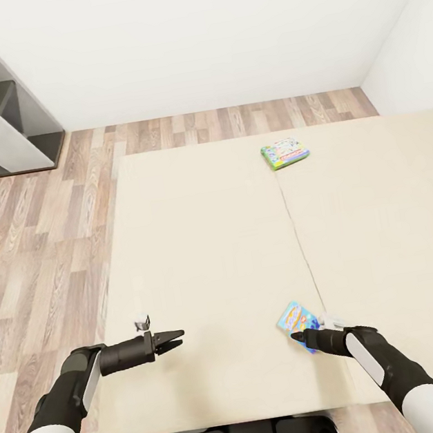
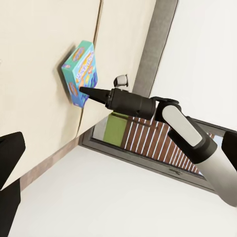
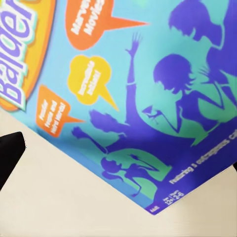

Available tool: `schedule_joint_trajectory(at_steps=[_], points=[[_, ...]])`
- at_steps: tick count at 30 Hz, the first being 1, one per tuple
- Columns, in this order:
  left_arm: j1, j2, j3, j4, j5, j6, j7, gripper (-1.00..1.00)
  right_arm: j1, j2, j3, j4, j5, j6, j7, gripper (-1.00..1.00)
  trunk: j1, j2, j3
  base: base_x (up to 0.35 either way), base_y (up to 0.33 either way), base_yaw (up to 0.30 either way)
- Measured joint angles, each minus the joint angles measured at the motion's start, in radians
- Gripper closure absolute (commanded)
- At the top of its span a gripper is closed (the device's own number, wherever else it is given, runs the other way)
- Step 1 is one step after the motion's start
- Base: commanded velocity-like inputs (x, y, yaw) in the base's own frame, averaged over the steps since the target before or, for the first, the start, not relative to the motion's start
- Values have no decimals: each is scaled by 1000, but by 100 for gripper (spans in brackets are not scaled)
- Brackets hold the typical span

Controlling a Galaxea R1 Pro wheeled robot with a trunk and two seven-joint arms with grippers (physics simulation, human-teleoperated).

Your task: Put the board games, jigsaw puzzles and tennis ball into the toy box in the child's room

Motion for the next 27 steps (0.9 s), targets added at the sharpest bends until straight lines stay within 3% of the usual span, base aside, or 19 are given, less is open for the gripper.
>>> schedule_joint_trajectory(at_steps=[27], points=[[0, 0, 0, 0, 1, 0, 0, -100, 0, -1, 0, -1, 0, 0, 0, -100, 0, 0, 0, 0, 14, 0]])
